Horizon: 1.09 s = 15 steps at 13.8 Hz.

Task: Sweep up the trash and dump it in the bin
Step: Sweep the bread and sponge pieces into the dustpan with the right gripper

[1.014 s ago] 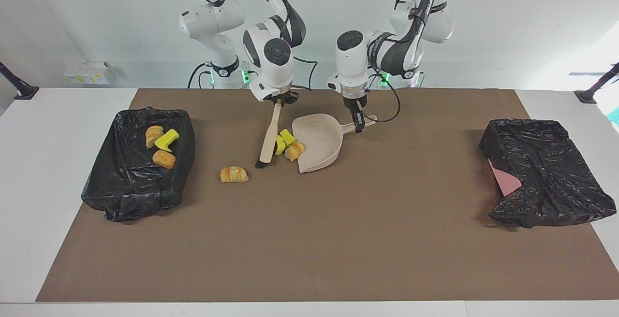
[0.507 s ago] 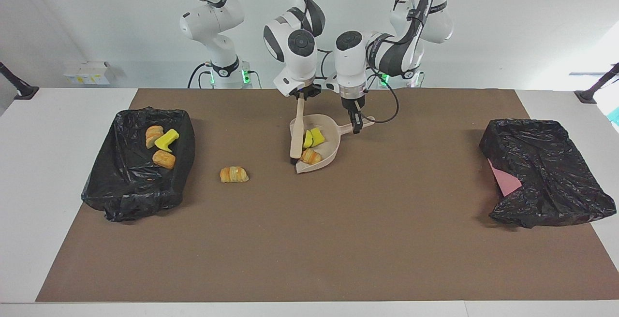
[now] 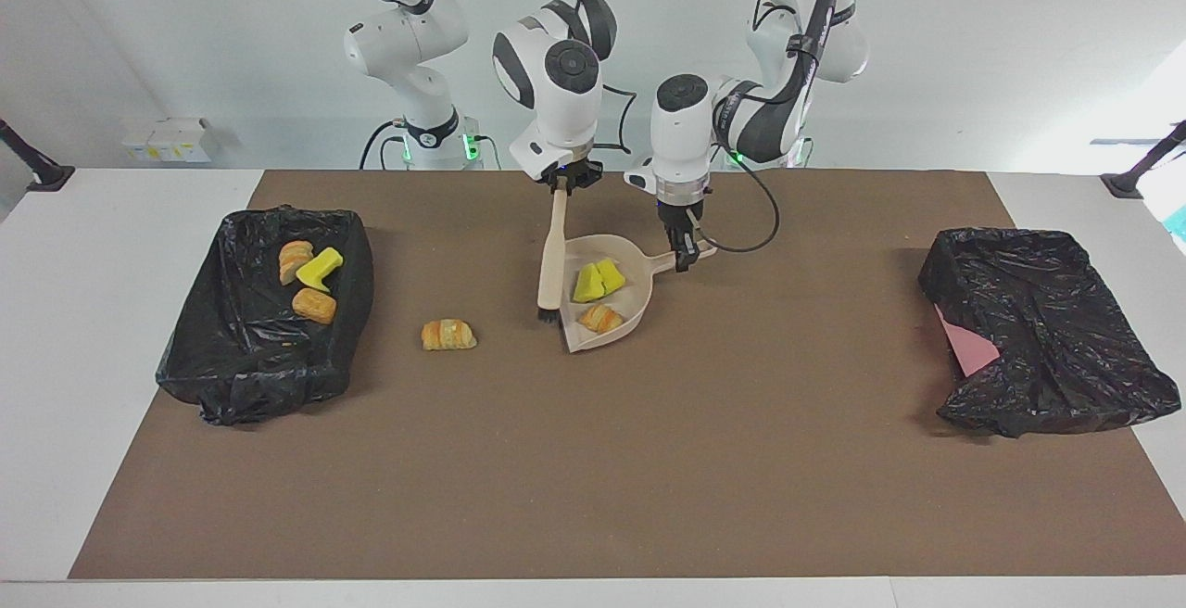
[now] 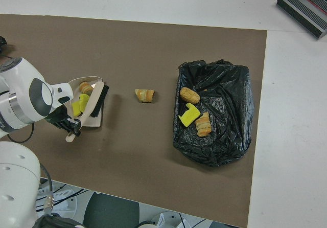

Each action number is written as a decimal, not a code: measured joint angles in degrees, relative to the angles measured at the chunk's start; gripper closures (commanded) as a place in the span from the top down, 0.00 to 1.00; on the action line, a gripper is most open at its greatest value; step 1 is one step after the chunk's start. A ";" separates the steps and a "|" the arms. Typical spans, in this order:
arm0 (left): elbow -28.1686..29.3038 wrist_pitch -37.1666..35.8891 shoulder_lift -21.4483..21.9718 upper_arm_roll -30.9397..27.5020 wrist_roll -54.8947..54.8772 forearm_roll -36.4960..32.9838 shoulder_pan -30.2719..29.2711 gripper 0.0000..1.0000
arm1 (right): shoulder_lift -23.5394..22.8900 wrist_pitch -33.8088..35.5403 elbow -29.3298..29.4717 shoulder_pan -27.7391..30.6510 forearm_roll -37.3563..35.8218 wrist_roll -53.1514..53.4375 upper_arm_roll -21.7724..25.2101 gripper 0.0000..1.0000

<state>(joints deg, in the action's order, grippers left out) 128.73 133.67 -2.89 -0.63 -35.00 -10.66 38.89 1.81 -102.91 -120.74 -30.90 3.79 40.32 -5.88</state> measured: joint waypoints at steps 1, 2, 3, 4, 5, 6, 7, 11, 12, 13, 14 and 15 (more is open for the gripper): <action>-0.47 0.76 -0.54 -0.04 -0.05 0.45 -0.76 0.00 | 0.04 0.11 0.41 0.94 -2.17 -0.07 -0.01 0.00; -0.89 1.10 -0.96 -0.09 -0.19 0.86 -1.30 0.00 | -0.01 0.12 0.67 2.00 -4.21 -0.68 -0.01 0.00; -1.20 1.33 -1.24 -0.07 -0.63 1.26 -1.93 0.00 | -0.14 0.13 0.78 3.42 -6.36 -2.46 -0.03 0.00; -1.65 1.39 -1.45 -0.10 -1.66 1.66 -2.72 0.00 | -0.36 0.13 0.79 5.29 -8.66 -5.24 -0.02 0.00; -2.30 1.28 -1.59 -0.15 -3.01 2.04 -3.55 0.00 | -0.73 0.13 0.80 7.35 -10.80 -8.15 0.02 0.00; -2.99 0.88 -1.70 -0.20 -3.92 2.31 -4.28 0.00 | -1.16 0.13 0.80 9.34 -12.47 -10.66 0.09 0.00; -3.88 -0.29 -1.80 -0.23 -4.49 2.51 -4.82 0.00 | -1.60 0.12 0.83 11.33 -13.94 -12.99 0.15 0.00; -9.62 -11.22 -2.90 0.00 -4.25 2.96 -4.90 0.00 | -2.69 0.12 0.88 16.82 -20.11 -16.93 0.27 0.00; -10.66 -13.63 -3.13 0.19 -3.47 2.98 -4.67 0.00 | -2.82 0.12 0.87 17.88 -20.93 -17.52 0.25 0.00; -11.08 -15.35 -3.20 0.48 -2.75 2.98 -4.38 0.00 | -2.95 0.12 0.86 18.93 -21.10 -18.55 0.25 0.00; -11.12 -16.57 -3.20 0.58 -1.98 2.98 -3.80 0.00 | -3.08 0.13 0.81 19.89 -21.13 -19.72 0.25 0.00; -11.08 -17.52 -3.20 0.62 -0.92 2.94 -2.99 0.00 | -3.17 0.13 0.70 20.89 -21.14 -21.33 0.24 0.00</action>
<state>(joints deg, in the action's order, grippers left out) 117.65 116.16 -6.09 -0.01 -35.93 -7.73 35.90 -1.36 -102.79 -120.04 -10.00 -17.35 18.99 -5.65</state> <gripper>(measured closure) 0.683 0.736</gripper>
